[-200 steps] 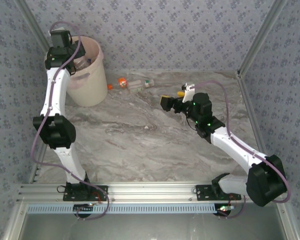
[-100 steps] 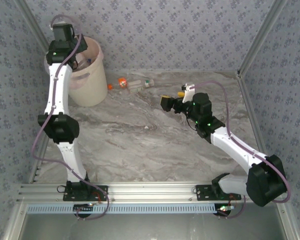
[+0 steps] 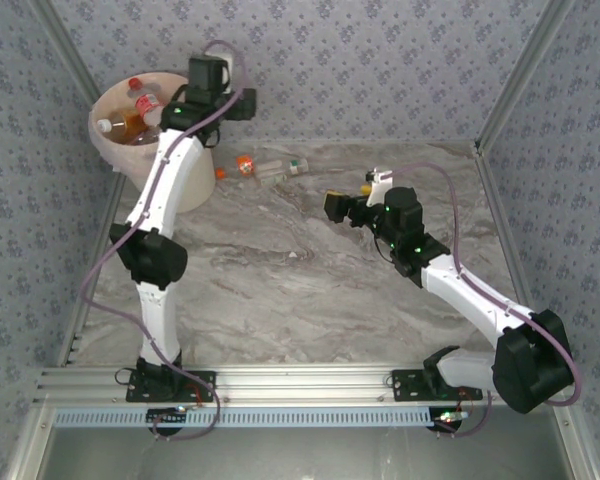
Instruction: Put the plastic bottles in the bin
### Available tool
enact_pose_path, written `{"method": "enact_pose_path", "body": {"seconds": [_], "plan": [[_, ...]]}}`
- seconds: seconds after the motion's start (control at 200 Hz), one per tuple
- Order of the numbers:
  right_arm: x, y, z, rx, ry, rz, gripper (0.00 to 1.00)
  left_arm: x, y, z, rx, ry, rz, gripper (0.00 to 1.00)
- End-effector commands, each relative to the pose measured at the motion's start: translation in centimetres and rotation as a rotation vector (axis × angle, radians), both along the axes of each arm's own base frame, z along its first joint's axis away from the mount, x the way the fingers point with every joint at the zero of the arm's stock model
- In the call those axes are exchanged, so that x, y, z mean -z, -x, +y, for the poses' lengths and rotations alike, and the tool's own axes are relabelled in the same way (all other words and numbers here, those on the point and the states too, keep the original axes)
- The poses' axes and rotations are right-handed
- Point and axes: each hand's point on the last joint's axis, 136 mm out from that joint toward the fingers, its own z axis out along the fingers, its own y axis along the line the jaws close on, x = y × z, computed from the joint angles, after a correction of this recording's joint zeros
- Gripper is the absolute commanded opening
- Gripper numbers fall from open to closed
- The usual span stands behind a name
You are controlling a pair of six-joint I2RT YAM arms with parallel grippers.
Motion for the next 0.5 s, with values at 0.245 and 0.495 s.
{"method": "enact_pose_path", "body": {"seconds": [0.245, 0.495], "plan": [[-0.7, 0.2, -3.7, 0.131, -0.010, -0.012, 1.00, 8.9, -2.8, -7.2, 0.353, -0.084, 0.081, 0.98], [-0.3, 0.4, -5.0, 0.146, -0.062, 0.021, 1.00, 15.1, -3.2, -9.7, 0.533, -0.140, 0.143, 0.98]]}}
